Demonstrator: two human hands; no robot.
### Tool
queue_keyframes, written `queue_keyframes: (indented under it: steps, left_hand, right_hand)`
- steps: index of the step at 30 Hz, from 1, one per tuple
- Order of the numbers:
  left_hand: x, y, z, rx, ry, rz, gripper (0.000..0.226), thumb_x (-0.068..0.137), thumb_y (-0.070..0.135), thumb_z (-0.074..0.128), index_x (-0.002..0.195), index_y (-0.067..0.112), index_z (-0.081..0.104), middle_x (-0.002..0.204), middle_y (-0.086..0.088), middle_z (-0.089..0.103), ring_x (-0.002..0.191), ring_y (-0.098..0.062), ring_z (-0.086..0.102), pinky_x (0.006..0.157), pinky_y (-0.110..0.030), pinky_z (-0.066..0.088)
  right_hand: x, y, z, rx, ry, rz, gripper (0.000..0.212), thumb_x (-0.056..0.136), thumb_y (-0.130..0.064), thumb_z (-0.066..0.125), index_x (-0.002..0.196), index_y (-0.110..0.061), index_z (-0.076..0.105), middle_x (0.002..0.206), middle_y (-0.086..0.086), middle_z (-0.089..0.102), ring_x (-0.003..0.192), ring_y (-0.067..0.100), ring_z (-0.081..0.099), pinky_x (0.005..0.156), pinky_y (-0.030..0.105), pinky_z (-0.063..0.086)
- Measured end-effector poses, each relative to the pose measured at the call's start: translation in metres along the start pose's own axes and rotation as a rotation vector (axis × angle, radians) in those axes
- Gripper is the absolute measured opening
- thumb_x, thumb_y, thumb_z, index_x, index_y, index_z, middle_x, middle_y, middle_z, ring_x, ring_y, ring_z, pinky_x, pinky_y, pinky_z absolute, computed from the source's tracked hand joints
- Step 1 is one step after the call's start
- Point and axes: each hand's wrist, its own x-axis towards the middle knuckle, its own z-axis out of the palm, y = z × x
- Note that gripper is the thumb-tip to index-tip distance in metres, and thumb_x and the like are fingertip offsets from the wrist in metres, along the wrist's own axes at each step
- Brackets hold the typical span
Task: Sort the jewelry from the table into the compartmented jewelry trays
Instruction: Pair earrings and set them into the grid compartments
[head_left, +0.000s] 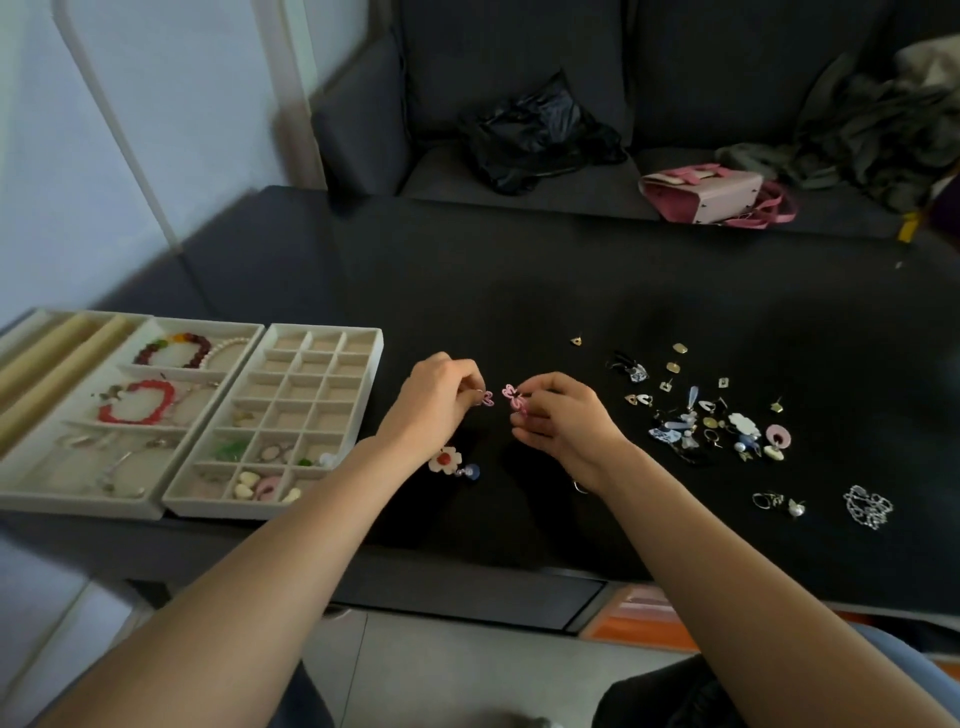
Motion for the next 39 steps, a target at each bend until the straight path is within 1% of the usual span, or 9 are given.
queue_keyframes:
  steps: [3,7,12,16,22,25,29,34,39]
  left_hand:
    - [-0.001,-0.004,-0.016,-0.172,0.043,-0.038,0.005,0.088,0.017,0.063,0.084,0.020,0.065,0.079,0.011,0.058,0.071,0.002,0.056,0.064,-0.006,0.040]
    - [-0.006,-0.008,-0.039,-0.460,0.055,-0.193,0.007,0.093,0.019,0.057,0.086,0.020,0.059,0.081,0.008,0.066,0.073,-0.004,0.063,0.066,-0.017,0.044]
    - [-0.024,-0.019,-0.068,-0.678,0.050,-0.239,0.010,0.094,0.015,0.054,0.086,0.018,0.057,0.083,0.004,0.067,0.072,-0.007,0.069,0.068,-0.020,0.053]
    - [-0.046,-0.036,-0.088,-0.593,0.070,-0.160,0.009,0.087,0.009,0.063,0.083,0.017,0.063,0.082,0.001,0.069,0.075,-0.011,0.070,0.073,-0.024,0.056]
    - [-0.072,-0.065,-0.112,-0.403,0.105,-0.196,0.021,0.075,0.015,0.077,0.085,0.028,0.064,0.092,0.006,0.070,0.086,-0.009,0.068,0.085,-0.034,0.055]
    - [-0.080,-0.074,-0.120,-0.380,0.134,-0.240,0.027,0.070,0.019,0.081,0.085,0.029,0.061,0.094,0.007,0.068,0.083,-0.008,0.068,0.079,-0.028,0.055]
    - [-0.083,-0.084,-0.127,-0.246,0.174,-0.256,0.019,0.070,0.013,0.081,0.082,0.018,0.069,0.089,0.001,0.068,0.074,0.002,0.063,0.068,-0.007,0.049]
    - [-0.085,-0.095,-0.131,-0.168,0.136,-0.188,0.018,0.072,0.018,0.079,0.089,0.013,0.074,0.088,0.004,0.063,0.078,-0.001,0.060,0.072,-0.005,0.047]
    - [-0.080,-0.104,-0.130,-0.093,0.121,-0.159,0.020,0.084,0.017,0.068,0.103,0.013,0.073,0.095,0.004,0.070,0.084,-0.003,0.060,0.070,-0.001,0.041]
  right_hand:
    - [-0.003,-0.012,0.012,0.279,-0.063,0.044,0.030,0.091,0.003,0.043,0.114,-0.008,0.059,0.092,0.010,0.056,0.082,0.019,0.060,0.073,0.031,0.054]
    - [-0.008,-0.023,0.030,0.412,-0.168,0.096,0.026,0.086,-0.001,0.043,0.103,-0.004,0.063,0.085,0.009,0.054,0.076,0.017,0.057,0.065,0.026,0.051]
    - [-0.006,-0.029,0.064,0.141,-0.222,0.099,0.022,0.093,-0.027,0.054,0.099,-0.008,0.063,0.071,0.000,0.053,0.057,0.007,0.049,0.052,0.018,0.039]
    - [-0.010,-0.028,0.098,-0.072,-0.313,0.081,0.027,0.094,-0.028,0.054,0.105,-0.004,0.062,0.069,0.000,0.055,0.053,0.004,0.045,0.051,0.017,0.034]
    - [-0.009,-0.018,0.131,-0.064,-0.416,0.090,0.019,0.090,-0.009,0.061,0.105,0.002,0.066,0.076,0.003,0.059,0.055,0.005,0.048,0.049,0.011,0.041]
    - [-0.008,-0.015,0.143,-0.083,-0.414,0.103,0.022,0.089,-0.007,0.061,0.107,0.006,0.065,0.077,0.005,0.059,0.055,0.005,0.047,0.047,0.010,0.041]
    - [-0.002,-0.015,0.154,-0.209,-0.460,0.106,0.011,0.091,-0.008,0.059,0.089,-0.004,0.069,0.067,0.001,0.059,0.052,0.003,0.048,0.046,0.011,0.041]
    - [0.004,-0.018,0.161,-0.346,-0.527,0.086,0.012,0.090,-0.004,0.058,0.088,-0.008,0.069,0.068,-0.002,0.063,0.057,0.004,0.049,0.052,0.014,0.042]
    - [0.011,-0.011,0.169,-0.468,-0.423,-0.027,0.011,0.090,-0.007,0.060,0.082,-0.013,0.065,0.075,0.001,0.064,0.059,0.006,0.049,0.057,0.018,0.040]
